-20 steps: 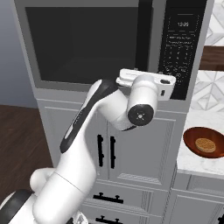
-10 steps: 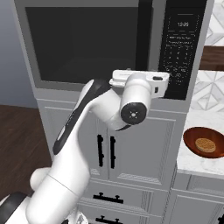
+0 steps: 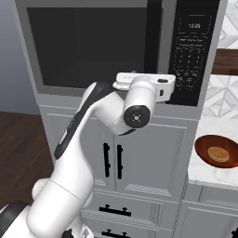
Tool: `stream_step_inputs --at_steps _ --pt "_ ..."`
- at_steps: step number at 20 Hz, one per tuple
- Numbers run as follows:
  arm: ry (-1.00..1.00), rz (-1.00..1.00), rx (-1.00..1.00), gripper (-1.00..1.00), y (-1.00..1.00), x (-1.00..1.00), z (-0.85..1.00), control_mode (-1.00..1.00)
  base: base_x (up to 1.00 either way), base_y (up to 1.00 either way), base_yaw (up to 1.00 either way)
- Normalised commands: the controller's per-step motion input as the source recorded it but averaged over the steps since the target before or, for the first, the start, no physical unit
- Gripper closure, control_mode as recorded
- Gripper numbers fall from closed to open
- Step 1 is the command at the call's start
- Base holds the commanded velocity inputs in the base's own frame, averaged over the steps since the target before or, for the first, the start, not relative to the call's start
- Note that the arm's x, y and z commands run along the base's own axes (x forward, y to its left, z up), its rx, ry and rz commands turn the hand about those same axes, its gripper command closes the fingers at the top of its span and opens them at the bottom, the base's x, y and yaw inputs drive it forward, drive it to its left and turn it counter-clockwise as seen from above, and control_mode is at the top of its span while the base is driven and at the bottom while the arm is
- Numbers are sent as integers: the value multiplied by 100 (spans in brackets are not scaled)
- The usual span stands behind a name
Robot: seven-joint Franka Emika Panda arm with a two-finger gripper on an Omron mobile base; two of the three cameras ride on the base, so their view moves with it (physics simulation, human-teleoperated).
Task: Open the microwave, place the bowl with waffle inside the microwave, then close the microwave door and turn it on.
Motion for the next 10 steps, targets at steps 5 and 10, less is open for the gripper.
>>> stream_step_inputs --at_steps 5,10 --pt "2 0 0 -100 0 14 0 -100 0 0 0" --pt "10 0 0 -100 0 20 -10 -100 0 0 0"
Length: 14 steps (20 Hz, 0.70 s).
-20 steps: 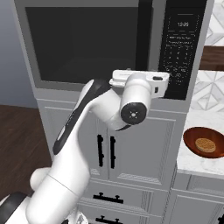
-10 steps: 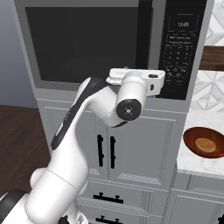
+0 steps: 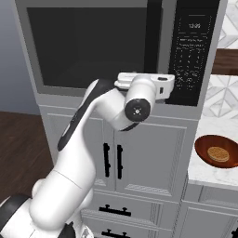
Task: Open the microwave, place the bowl with waffle inside the microwave, then close the microwave door and turn it on.
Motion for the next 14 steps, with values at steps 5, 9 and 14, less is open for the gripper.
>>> stream_step_inputs --at_steps 5,9,14 --pt "11 0 0 -100 0 16 -11 -100 0 0 0" --pt "9 0 0 -100 0 16 0 -100 0 0 0" --pt "8 0 0 -100 0 29 0 -100 0 0 0"
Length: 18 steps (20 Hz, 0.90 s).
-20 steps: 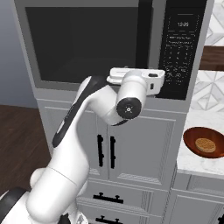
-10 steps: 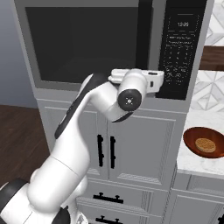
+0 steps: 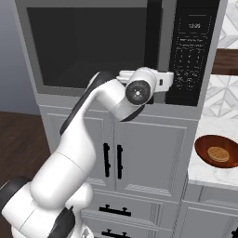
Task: Open the microwave, place the bowl with waffle inside the microwave, then close the microwave door and turn it on.
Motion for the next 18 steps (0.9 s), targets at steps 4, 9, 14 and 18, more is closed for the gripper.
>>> stream_step_inputs --at_steps 4,9,14,18 --pt "3 0 0 -100 0 16 0 -100 0 0 0" --pt "0 0 0 -100 0 0 0 -100 0 0 0" --pt "0 0 0 100 0 0 0 -100 0 0 0" --pt "0 0 0 100 0 0 0 -100 0 0 0"
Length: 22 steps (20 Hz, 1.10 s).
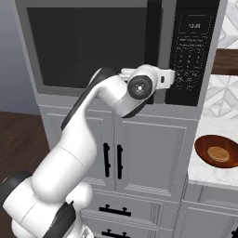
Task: Open the microwave, place the bowl with waffle inside the microwave, then close the microwave door and turn it on.
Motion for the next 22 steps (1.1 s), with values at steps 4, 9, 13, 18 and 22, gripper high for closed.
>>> stream_step_inputs --at_steps 4,9,13,18,22 --pt "4 0 0 100 0 0 0 -100 0 0 0" --pt "10 0 0 100 6 -74 -3 -100 0 0 0" --pt "11 0 0 100 13 -87 0 -100 0 0 0" --pt "7 0 0 100 12 -93 0 -100 0 0 0" --pt "10 0 0 100 2 -83 0 -100 0 0 0"
